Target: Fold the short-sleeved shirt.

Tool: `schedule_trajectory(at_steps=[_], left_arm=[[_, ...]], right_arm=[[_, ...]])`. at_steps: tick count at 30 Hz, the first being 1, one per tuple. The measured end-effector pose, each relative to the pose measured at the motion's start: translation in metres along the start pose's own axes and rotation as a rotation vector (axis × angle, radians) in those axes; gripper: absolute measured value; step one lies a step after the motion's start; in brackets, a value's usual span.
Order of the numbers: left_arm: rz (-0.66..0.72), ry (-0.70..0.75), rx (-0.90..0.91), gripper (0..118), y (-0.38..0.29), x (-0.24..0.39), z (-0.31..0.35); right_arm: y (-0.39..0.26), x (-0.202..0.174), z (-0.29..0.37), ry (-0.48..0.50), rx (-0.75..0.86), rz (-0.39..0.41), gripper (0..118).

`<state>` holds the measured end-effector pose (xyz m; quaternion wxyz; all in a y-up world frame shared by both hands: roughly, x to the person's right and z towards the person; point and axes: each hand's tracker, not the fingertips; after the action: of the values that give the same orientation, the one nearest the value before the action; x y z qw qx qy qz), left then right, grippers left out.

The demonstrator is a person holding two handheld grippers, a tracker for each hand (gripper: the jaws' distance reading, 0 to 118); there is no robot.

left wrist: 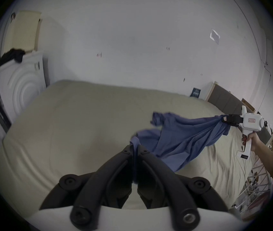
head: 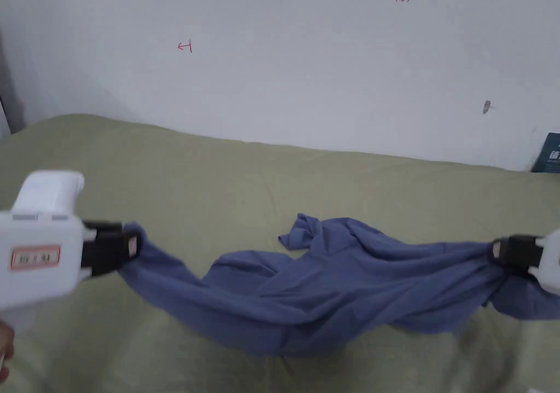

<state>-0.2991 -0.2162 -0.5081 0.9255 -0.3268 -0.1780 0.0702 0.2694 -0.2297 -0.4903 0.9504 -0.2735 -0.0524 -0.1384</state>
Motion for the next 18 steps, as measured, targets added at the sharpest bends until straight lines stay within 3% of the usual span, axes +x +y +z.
schedule_trajectory(at_steps=[5,9,15,18], left_arm=[[0.028,0.025,-0.057,3,-0.049,-0.010,0.000],[0.080,0.034,-0.101,3,-0.085,-0.016,-0.001],[0.090,0.053,-0.172,3,-0.129,-0.029,-0.004],[0.159,0.036,-0.197,3,-0.145,-0.041,-0.004]], right_arm=[[-0.032,0.014,0.007,-0.017,-0.100,0.015,13],[-0.058,0.017,0.011,-0.057,-0.191,0.100,13],[-0.075,0.033,0.002,-0.070,-0.241,0.063,13],[-0.077,0.041,-0.002,-0.086,-0.274,0.058,13]])
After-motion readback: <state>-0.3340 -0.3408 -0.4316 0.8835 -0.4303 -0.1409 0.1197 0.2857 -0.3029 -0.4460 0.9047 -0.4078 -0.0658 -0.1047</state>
